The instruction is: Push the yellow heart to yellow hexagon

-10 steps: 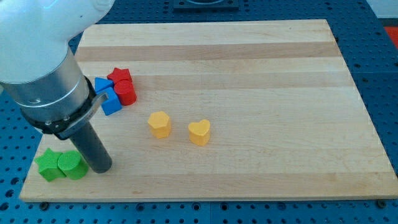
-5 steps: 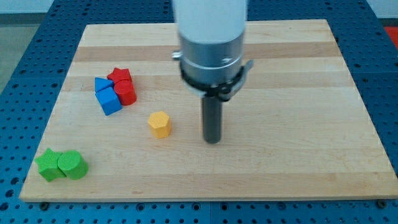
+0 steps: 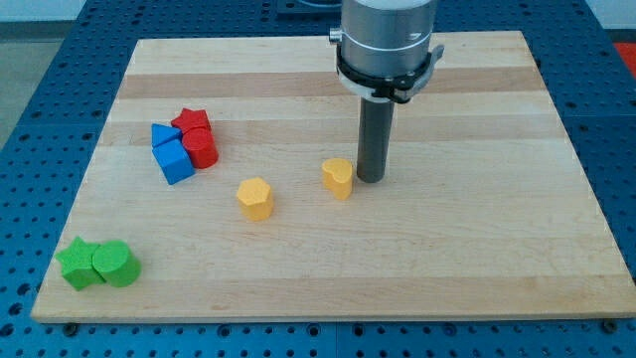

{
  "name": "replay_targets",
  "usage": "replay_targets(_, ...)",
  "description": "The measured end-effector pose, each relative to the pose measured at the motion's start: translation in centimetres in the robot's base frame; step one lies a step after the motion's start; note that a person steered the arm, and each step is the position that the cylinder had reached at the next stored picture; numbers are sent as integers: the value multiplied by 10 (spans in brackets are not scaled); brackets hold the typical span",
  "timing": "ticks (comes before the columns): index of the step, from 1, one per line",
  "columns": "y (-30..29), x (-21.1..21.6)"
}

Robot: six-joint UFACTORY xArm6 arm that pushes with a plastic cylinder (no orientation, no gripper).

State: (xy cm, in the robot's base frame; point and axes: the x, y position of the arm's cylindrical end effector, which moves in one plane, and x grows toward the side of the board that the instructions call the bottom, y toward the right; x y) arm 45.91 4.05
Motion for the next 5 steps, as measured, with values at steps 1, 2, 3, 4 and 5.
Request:
replay_targets(1,-23,0)
replay_targets(2,-54,1)
replay_targets(3,-81,5)
replay_targets(4,-93,13)
replay_targets(5,-121,13)
